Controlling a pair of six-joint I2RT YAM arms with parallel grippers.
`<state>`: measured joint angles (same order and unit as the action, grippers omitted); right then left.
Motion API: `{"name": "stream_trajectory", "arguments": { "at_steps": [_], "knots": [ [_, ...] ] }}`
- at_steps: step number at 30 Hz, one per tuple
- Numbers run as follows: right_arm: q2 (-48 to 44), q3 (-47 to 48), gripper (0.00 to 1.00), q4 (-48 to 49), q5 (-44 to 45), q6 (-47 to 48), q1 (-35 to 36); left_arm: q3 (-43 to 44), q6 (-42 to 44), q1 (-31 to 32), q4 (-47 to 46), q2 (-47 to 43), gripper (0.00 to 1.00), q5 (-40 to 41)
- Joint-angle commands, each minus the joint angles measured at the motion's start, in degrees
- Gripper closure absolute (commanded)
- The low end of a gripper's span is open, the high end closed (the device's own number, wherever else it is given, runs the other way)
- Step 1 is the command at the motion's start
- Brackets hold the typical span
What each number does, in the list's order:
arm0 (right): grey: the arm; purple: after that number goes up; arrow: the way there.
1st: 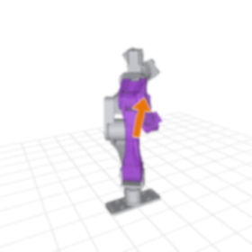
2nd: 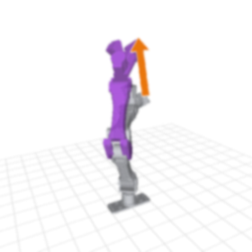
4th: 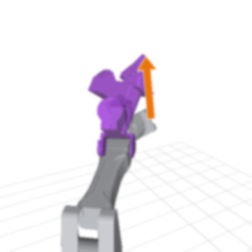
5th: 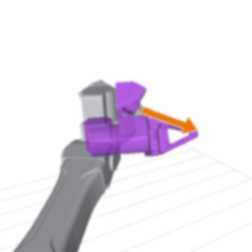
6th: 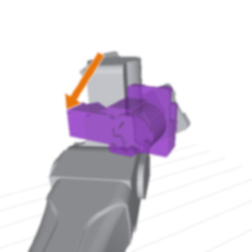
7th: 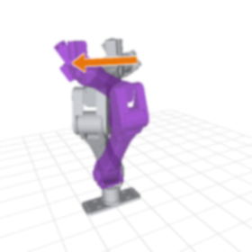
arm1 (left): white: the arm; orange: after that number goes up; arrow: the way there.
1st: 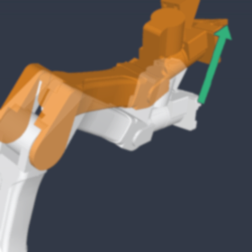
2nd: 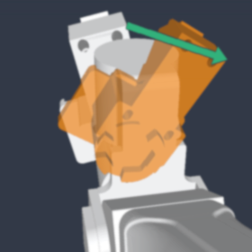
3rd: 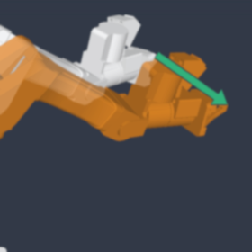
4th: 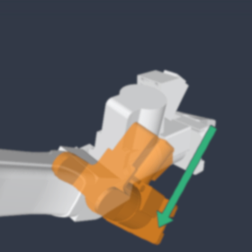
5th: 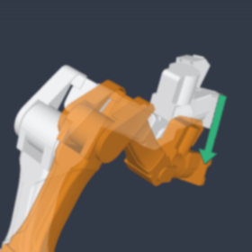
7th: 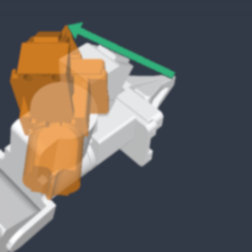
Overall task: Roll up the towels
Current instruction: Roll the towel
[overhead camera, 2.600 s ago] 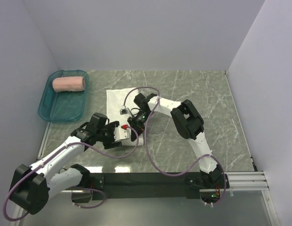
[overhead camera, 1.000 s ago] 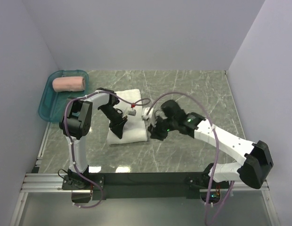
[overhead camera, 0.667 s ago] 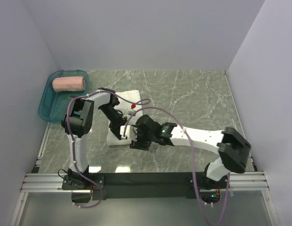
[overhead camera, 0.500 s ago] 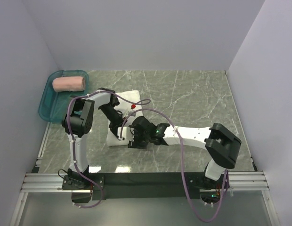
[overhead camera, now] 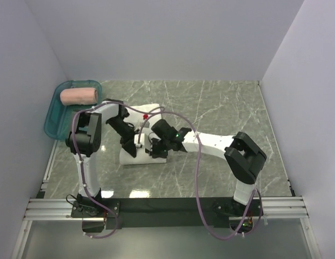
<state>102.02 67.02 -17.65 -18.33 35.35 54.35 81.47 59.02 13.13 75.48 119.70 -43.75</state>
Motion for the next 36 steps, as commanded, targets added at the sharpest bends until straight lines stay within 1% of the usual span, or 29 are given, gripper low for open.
{"name": "stream_trajectory", "arguments": {
  "at_steps": [1,3,6,9,10,12,13,14,15,16,17,18,19,20,21,22,23,24,25,26,27,30,32,35,36],
  "knots": [
    [3.9,1.8,1.0,-13.4,-13.4,-3.9,-3.6,1.2,1.7,-5.8,-6.4,-5.1,0.41,1.7],
    [5.3,2.8,1.0,-16.0,-16.8,-5.0,-4.5,2.5,0.6,-7.4,-6.8,-7.3,0.37,-0.8],
    [7.3,4.3,1.0,-18.4,-20.6,-6.5,-5.7,3.6,-1.9,-10.5,-8.0,-10.7,0.36,-4.1],
    [10.9,7.5,1.0,-21.5,-22.9,-7.4,-6.4,1.6,-3.6,-14.1,-10.6,-15.4,0.34,-5.8],
    [12.1,10.0,1.0,-22.6,-23.2,-7.8,-6.8,0.2,-4.0,-16.1,-11.6,-18.6,0.34,-5.9],
    [16.5,12.9,1.0,-26.5,-25.4,-8.2,-7.9,-5.6,-3.3,-17.0,-13.9,-22.4,0.33,-4.3],
    [17.9,15.8,1.0,-27.7,-26.3,-8.6,-8.5,-8.1,-2.6,-17.1,-14.8,-27.2,0.32,-3.4],
    [20.8,17.2,1.0,-30.2,-27.3,-9.1,-8.9,-13.6,-1.4,-17.0,-16.3,-30.1,0.32,-2.7],
    [22.1,18.4,1.0,-31.2,-29.6,-9.5,-10.0,-16.3,-0.8,-16.8,-19.2,-33.1,0.29,-1.3],
    [23.3,20.6,1.0,-33.0,-30.9,-9.9,-10.5,-19.0,-0.6,-16.5,-21.0,-39.0,0.28,-0.5],
    [25.0,21.2,1.0,-33.3,-31.7,-10.4,-10.9,-23.8,-0.3,-15.9,-22.4,-41.9,0.27,0.2],
    [25.7,21.7,1.0,-33.6,-32.6,-10.9,-11.5,-26.0,-0.1,-14.2,-25.1,-44.5,0.25,1.1],
    [26.6,23.2,1.0,-34.6,-33.6,-11.2,-11.6,-30.5,-0.4,-13.5,-26.6,-49.7,0.24,3.5],
    [28.1,23.9,1.0,-35.1,-33.8,-11.4,-11.8,-32.6,-0.4,-11.2,-28.0,-52.1,0.23,5.0],
    [28.9,24.7,1.0,-35.5,-34.1,-11.7,-11.9,-34.8,-0.7,-7.6,-29.9,-54.5,0.2,6.5],
    [29.9,26.5,1.0,-36.9,-34.5,-11.7,-11.9,-39.1,-1.3,-5.5,-33.6,-58.9,0.18,10.1],
    [31.6,27.4,1.0,-37.6,-34.8,-11.9,-12.1,-41.0,-1.4,-3.2,-35.6,-61.0,0.17,11.8],
    [32.4,28.1,1.0,-38.2,-34.8,-11.8,-12.0,-42.9,-1.8,1.2,-37.2,-62.8,0.15,13.3],
    [33.0,29.0,1.0,-38.3,-34.8,-12.2,-12.1,-44.5,-2.5,3.2,-40.5,-65.8,0.14,16.4],
    [34.2,29.3,1.0,-38.2,-33.6,-12.6,-12.1,-46.7,-3.5,5.0,-41.6,-66.9,0.13,17.5],
    [34.9,29.7,1.0,-38.3,-33.1,-12.6,-12.2,-47.5,-4.0,8.1,-42.6,-67.7,0.13,18.9],
    [38.3,31.5,1.0,-39.2,-32.6,-12.7,-12.8,-49.5,-6.1,11.5,-47.6,-68.5,0.14,22.3],
    [40.4,32.9,1.0,-39.9,-33.0,-13.2,-13.3,-49.6,-5.5,12.4,-48.3,-67.5,0.14,22.2],
    [41.7,33.8,1.0,-39.7,-33.5,-13.7,-14.1,-49.8,-4.2,14.0,-49.7,-63.7,0.15,22.6],
    [41.9,34.0,1.0,-39.7,-33.5,-13.8,-14.2,-50.1,-3.8,14.7,-50.9,-61.2,0.16,23.6]
  ]
}}
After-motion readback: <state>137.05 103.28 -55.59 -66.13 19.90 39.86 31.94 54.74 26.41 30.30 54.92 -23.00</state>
